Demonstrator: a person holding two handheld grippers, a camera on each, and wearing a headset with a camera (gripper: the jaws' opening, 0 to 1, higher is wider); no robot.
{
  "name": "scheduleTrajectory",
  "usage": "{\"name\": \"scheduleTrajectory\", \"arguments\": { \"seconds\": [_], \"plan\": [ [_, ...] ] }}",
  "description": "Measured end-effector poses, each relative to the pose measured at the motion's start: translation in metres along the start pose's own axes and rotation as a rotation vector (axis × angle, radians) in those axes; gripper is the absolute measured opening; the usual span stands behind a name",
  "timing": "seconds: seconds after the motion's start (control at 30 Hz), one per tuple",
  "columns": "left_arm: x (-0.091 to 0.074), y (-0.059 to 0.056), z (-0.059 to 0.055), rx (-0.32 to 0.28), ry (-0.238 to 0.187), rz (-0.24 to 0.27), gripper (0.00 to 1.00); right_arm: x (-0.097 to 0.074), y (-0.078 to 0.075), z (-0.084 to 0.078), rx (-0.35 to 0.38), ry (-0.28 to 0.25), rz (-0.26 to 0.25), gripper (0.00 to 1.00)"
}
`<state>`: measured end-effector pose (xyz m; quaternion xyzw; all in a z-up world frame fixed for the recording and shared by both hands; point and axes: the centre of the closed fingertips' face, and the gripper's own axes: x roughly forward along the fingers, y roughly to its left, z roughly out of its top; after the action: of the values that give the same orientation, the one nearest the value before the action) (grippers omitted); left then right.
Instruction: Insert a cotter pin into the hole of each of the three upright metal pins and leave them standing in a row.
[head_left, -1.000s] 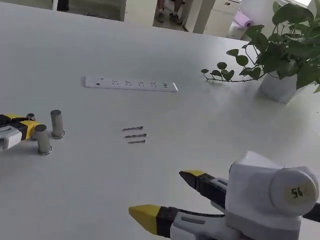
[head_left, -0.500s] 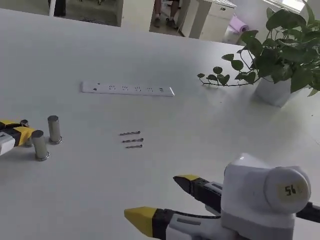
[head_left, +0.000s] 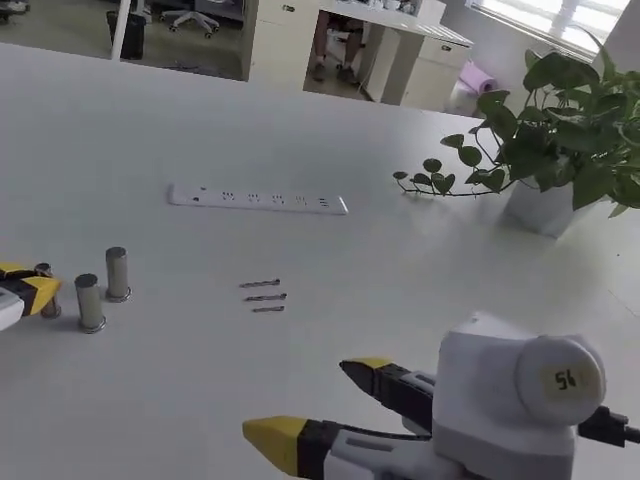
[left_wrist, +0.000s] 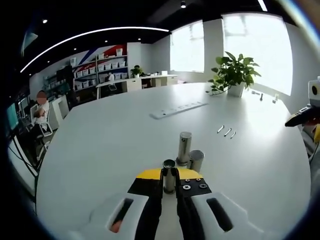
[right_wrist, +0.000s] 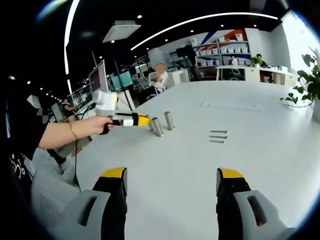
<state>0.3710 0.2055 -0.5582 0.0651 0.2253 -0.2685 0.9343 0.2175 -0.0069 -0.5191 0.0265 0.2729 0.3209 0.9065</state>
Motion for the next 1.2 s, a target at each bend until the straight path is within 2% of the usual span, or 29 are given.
{"name": "scheduleTrajectory", "arguments": {
  "seconds": [0.1,0.23,0.43,1.03,1.2],
  "plan": [
    [-0.006,-0.006,-0.004,0.003,0.01,-0.006,0.07,-0.002,0.006,0.0,-0.008,-0.003,0.016,0.71],
    [-0.014,-0.017,-0.009,0.009,0.021,-0.017,0.07,-0.004,0.014,-0.005,-0.064,0.022,0.029,0.72],
    [-0.02,-0.037,-0.013,0.008,0.026,-0.043,0.07,-0.006,0.021,-0.008,-0.078,0.032,0.046,0.72],
    [-0.016,-0.1,-0.017,0.005,0.023,-0.128,0.07,-0.007,0.022,-0.012,-0.095,0.05,0.054,0.7],
    [-0.013,-0.114,-0.015,0.013,0.011,-0.15,0.07,-0.007,0.023,-0.012,-0.1,0.05,0.058,0.7]
  ]
}}
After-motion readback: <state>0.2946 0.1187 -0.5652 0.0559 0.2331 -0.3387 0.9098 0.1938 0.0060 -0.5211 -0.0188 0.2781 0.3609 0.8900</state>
